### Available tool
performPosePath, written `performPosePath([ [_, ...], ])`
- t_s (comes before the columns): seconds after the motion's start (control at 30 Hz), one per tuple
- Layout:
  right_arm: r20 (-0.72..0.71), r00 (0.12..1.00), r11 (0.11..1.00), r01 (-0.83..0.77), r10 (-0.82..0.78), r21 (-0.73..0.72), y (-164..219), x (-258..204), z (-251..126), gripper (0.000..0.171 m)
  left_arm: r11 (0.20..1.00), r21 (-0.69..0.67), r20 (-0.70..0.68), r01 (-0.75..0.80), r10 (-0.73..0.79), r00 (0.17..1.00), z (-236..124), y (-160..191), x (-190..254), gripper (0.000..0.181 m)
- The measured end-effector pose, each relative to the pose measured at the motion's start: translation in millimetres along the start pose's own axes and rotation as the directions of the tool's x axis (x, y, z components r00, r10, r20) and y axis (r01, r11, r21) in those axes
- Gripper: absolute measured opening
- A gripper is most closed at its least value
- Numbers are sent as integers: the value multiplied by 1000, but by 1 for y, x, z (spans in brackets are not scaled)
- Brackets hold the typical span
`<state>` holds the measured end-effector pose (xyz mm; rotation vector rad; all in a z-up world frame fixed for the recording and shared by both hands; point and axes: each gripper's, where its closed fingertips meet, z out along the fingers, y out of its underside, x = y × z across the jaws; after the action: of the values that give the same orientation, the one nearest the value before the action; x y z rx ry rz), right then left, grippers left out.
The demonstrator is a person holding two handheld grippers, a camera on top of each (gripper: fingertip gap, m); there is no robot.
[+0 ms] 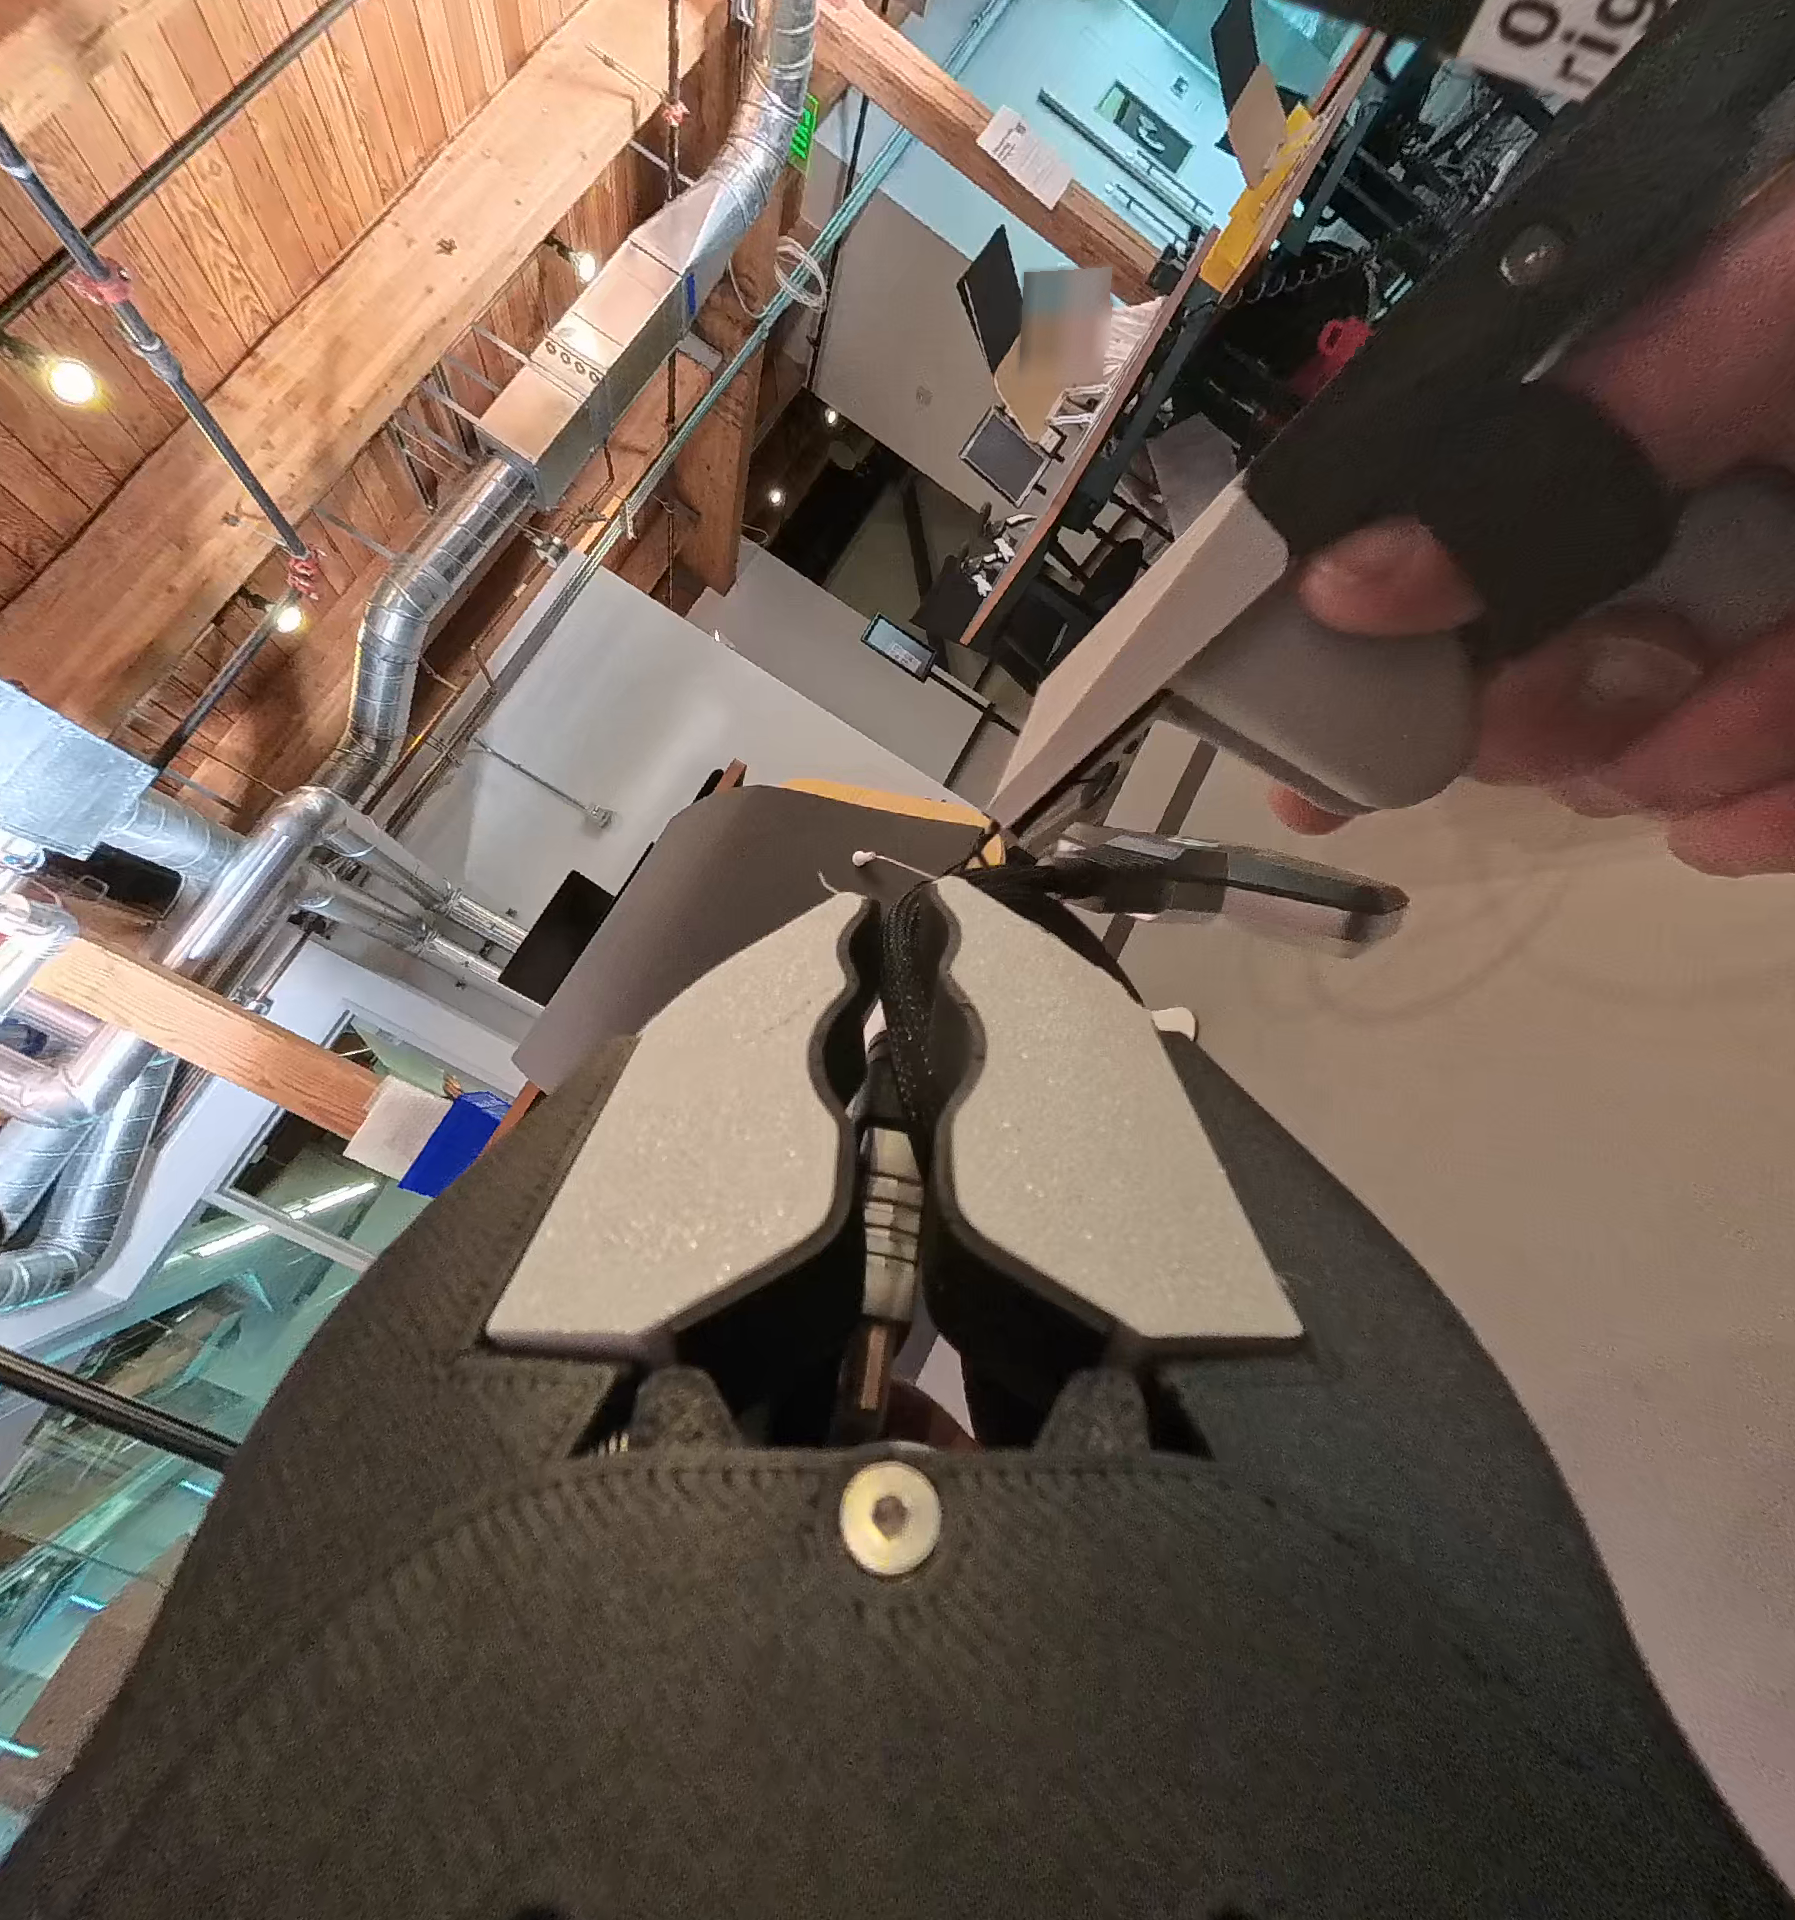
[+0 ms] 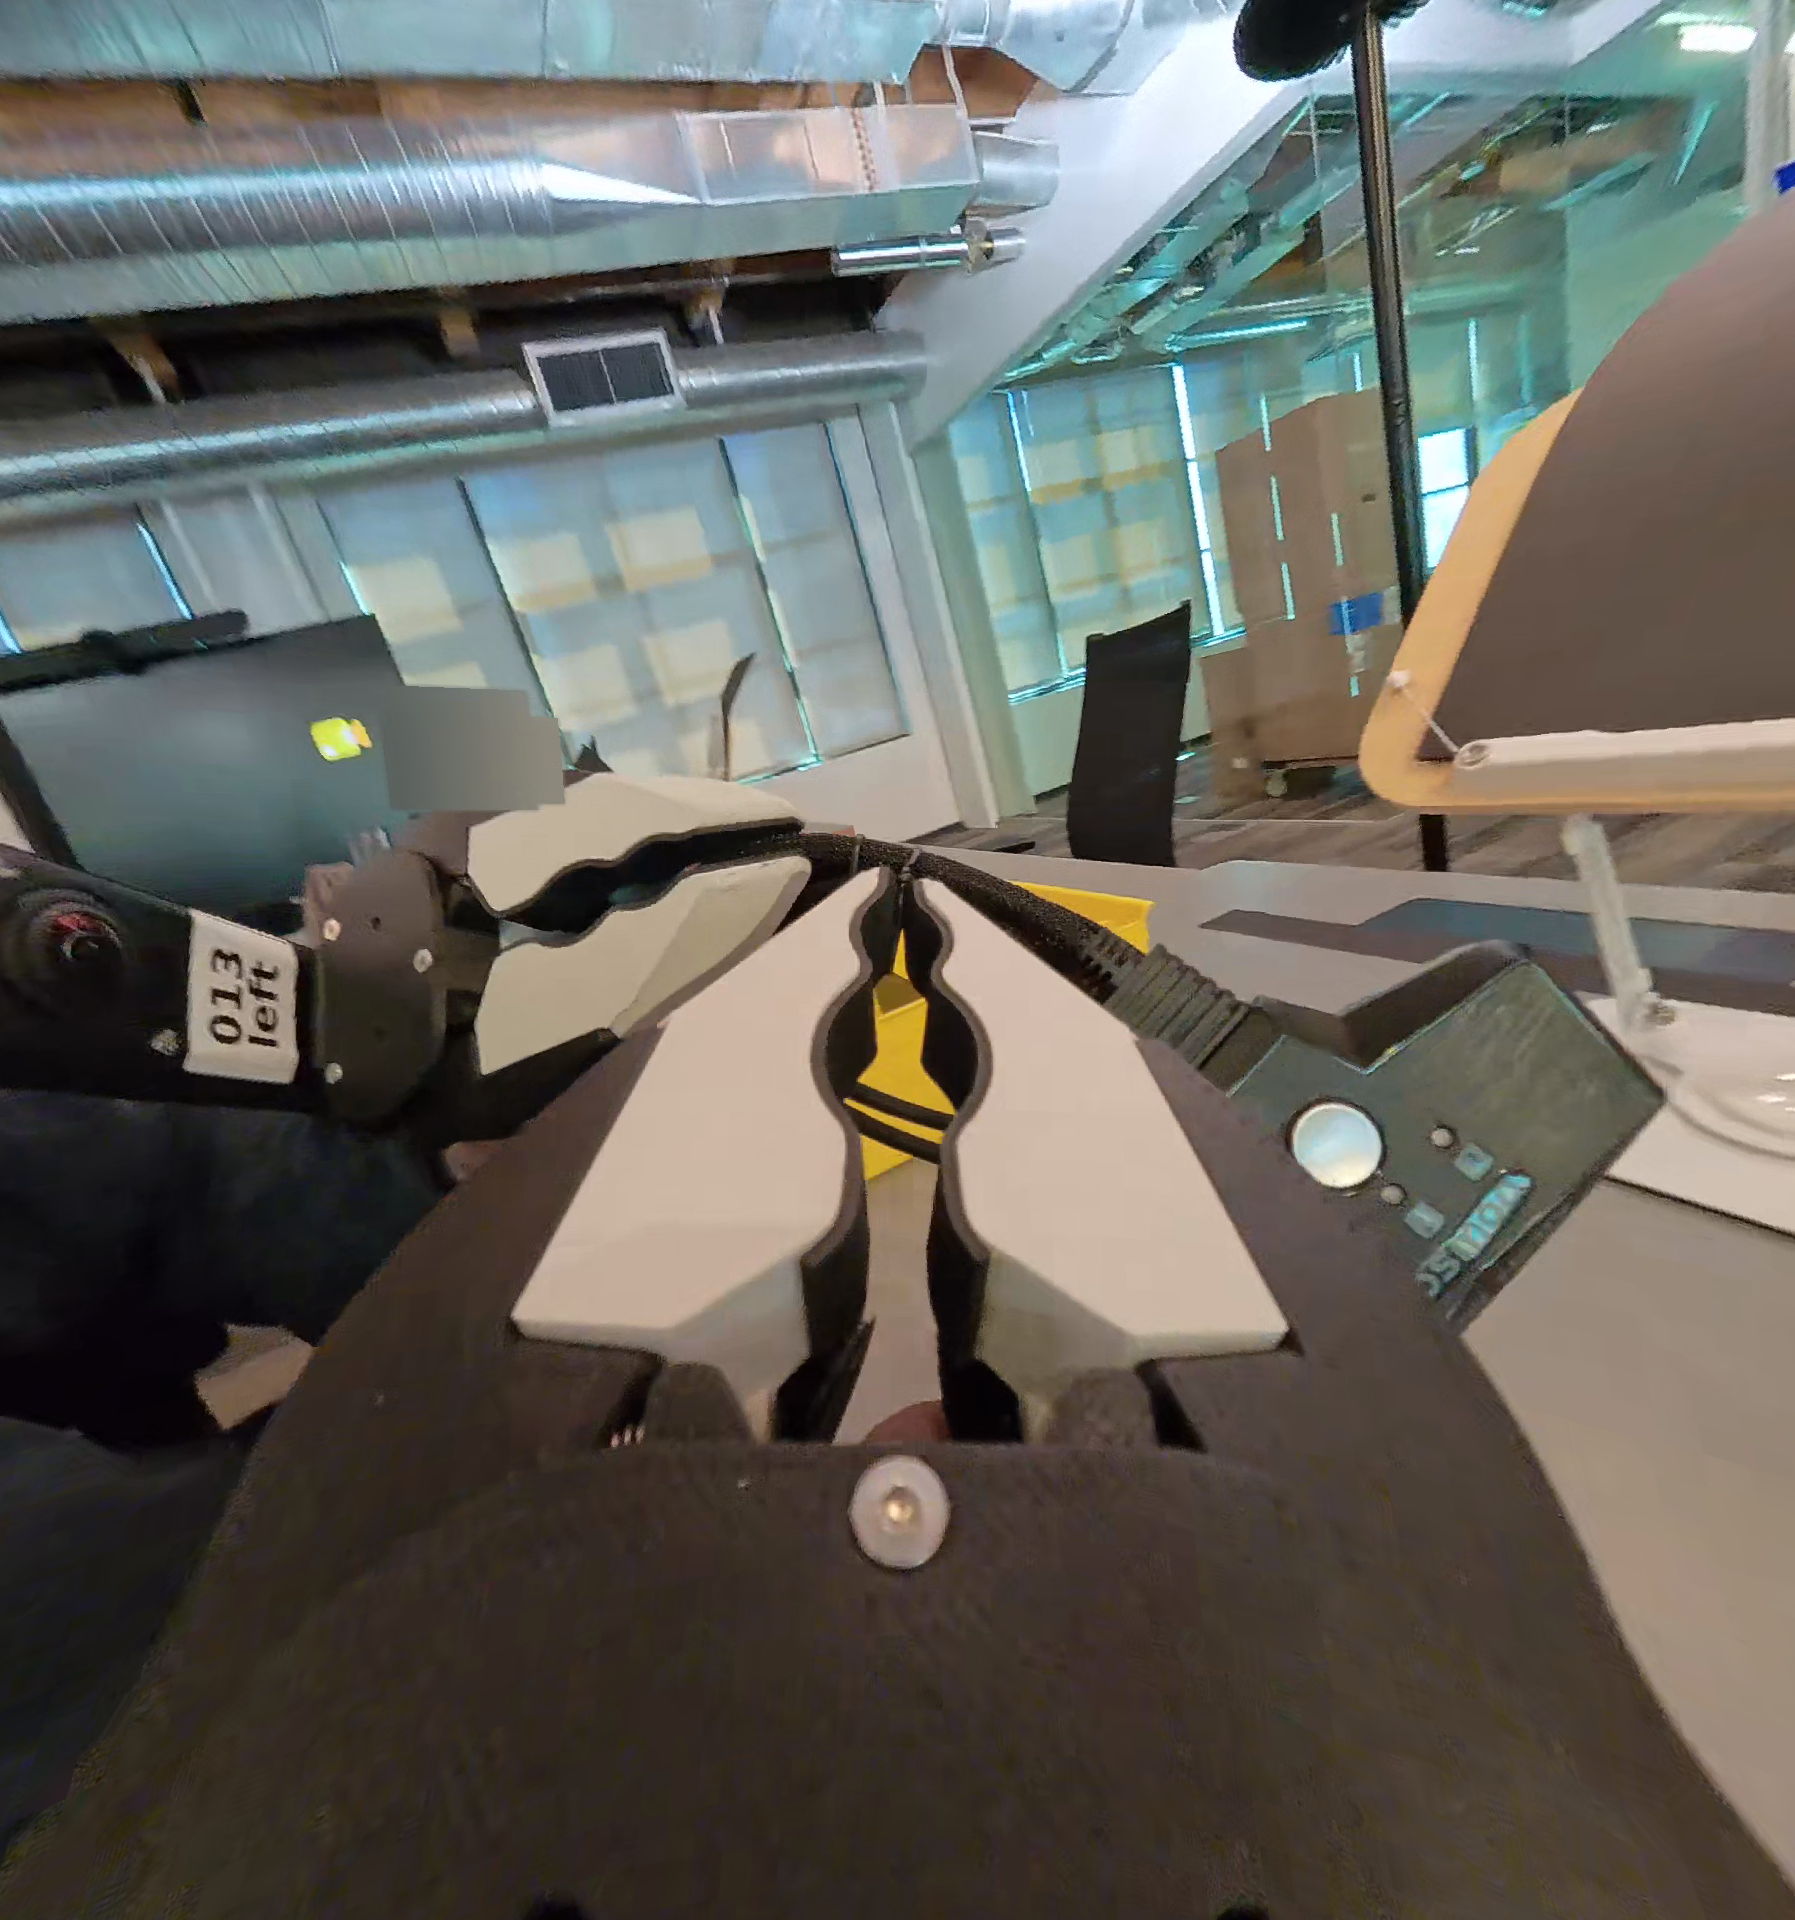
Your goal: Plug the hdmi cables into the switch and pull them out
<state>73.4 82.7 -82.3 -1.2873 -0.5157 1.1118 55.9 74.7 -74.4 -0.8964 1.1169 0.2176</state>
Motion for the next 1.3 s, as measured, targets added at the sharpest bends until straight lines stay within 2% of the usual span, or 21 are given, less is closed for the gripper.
performPosePath([
  [0.1,80,980,982,-183,180,40,-4,-3,-2,0,1000,15,7,-3,3,1000,-1,-4,-1,6],
  [0.2,229,868,884,-464,440,61,-9,-8,-3,0,1000,27,18,-7,6,1000,-2,-8,-5,6],
  [0.23,259,838,857,-512,481,62,-9,-9,-3,0,999,31,23,-12,12,1000,-3,-8,-6,6],
  [0.3,257,831,849,-524,494,65,-6,-9,-2,0,999,29,21,-20,20,1000,-3,-7,-5,6],
  [0.33,232,858,873,-484,459,60,-4,-9,-1,0,999,27,15,-19,18,1000,-3,-6,-4,6],
  [0.4,151,952,960,-277,267,45,2,-10,-1,5,1000,8,3,3,-3,1000,-2,-1,-5,6],
  [0.47,44,998,999,43,-43,0,5,-12,-2,19,999,-1,-19,35,-35,999,-1,2,-6,5],
  [0.5,-11,977,977,211,-212,-40,7,-11,-2,20,999,-8,-18,38,-38,999,-1,4,-7,5],
  [0.57,-91,856,858,497,-509,-128,6,-9,-2,19,999,-15,-23,44,-45,999,0,4,-8,5],
  [0.67,-146,570,588,775,-809,-232,0,-7,-1,15,999,-34,-41,40,-41,998,2,4,-5,5],
  [0.73,-128,417,436,849,-900,-298,2,-6,2,14,999,-38,-47,38,-40,998,2,5,-3,5],
  [0.83,-92,314,325,878,-945,-351,6,-1,4,7,998,-45,-51,40,-42,998,2,5,-3,5],
  [0.93,-82,276,287,890,-958,-355,5,0,4,0,998,-46,-49,42,-44,998,2,5,-4,5],
  [1.3,-76,233,245,895,-969,-373,7,1,5,1,998,-51,-59,40,-43,997,3,6,0,5],
])
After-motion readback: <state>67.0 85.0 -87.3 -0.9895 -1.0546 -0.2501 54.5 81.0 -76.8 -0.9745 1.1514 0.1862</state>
